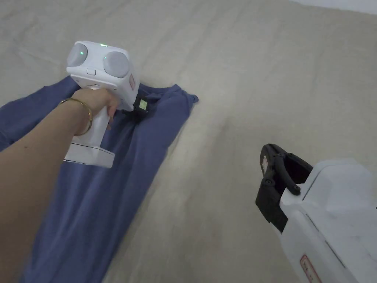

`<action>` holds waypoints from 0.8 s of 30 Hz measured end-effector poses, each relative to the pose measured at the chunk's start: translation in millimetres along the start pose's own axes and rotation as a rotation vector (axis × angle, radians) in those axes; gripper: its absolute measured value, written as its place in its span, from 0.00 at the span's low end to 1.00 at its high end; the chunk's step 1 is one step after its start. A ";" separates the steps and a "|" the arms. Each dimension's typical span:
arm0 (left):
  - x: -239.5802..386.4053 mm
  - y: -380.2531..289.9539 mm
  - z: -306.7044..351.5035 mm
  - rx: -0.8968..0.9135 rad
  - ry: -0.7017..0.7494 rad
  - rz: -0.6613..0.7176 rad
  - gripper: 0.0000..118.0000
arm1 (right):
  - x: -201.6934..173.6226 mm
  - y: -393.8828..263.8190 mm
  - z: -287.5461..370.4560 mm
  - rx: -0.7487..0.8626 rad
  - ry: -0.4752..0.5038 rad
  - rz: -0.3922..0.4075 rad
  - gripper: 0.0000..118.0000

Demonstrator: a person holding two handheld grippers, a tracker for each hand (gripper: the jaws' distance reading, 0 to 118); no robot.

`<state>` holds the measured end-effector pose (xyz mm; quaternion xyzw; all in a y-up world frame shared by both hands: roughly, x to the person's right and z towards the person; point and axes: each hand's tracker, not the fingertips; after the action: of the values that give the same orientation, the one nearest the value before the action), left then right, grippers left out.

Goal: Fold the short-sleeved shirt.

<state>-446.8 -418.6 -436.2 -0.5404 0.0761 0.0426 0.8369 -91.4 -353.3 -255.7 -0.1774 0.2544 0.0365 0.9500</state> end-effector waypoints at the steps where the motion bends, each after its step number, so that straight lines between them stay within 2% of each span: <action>1: 0.9 -0.1 2.6 0.008 -0.016 0.007 0.20 | 0.1 -0.8 1.1 -0.003 0.001 -0.002 0.00; 2: 4.8 -1.2 3.8 0.016 0.018 0.011 0.00 | 0.0 -1.5 2.8 -0.006 0.000 -0.008 0.00; 6: 12.2 -14.6 10.4 0.076 0.073 0.054 0.00 | 0.9 0.0 19.5 -0.005 -0.006 -0.021 0.00; 9: 16.5 -28.0 39.4 0.164 0.089 0.051 0.00 | 3.7 5.8 40.0 0.007 -0.022 -0.012 0.00; 12: 18.6 -42.8 83.6 0.296 0.128 0.051 0.00 | 7.4 12.3 67.4 0.031 -0.039 -0.025 0.00; 16: 11.8 -66.8 155.5 0.451 0.135 0.080 0.00 | 9.3 19.8 111.3 0.082 -0.067 -0.001 0.00; 24: -9.4 -96.8 312.6 0.711 0.137 0.179 0.00 | 11.9 31.6 196.3 0.191 -0.126 -0.010 0.00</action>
<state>-415.8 -173.6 -221.3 -0.2090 0.1887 0.0503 0.9582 6.2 -254.2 -113.1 -0.0849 0.1954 0.0184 0.9769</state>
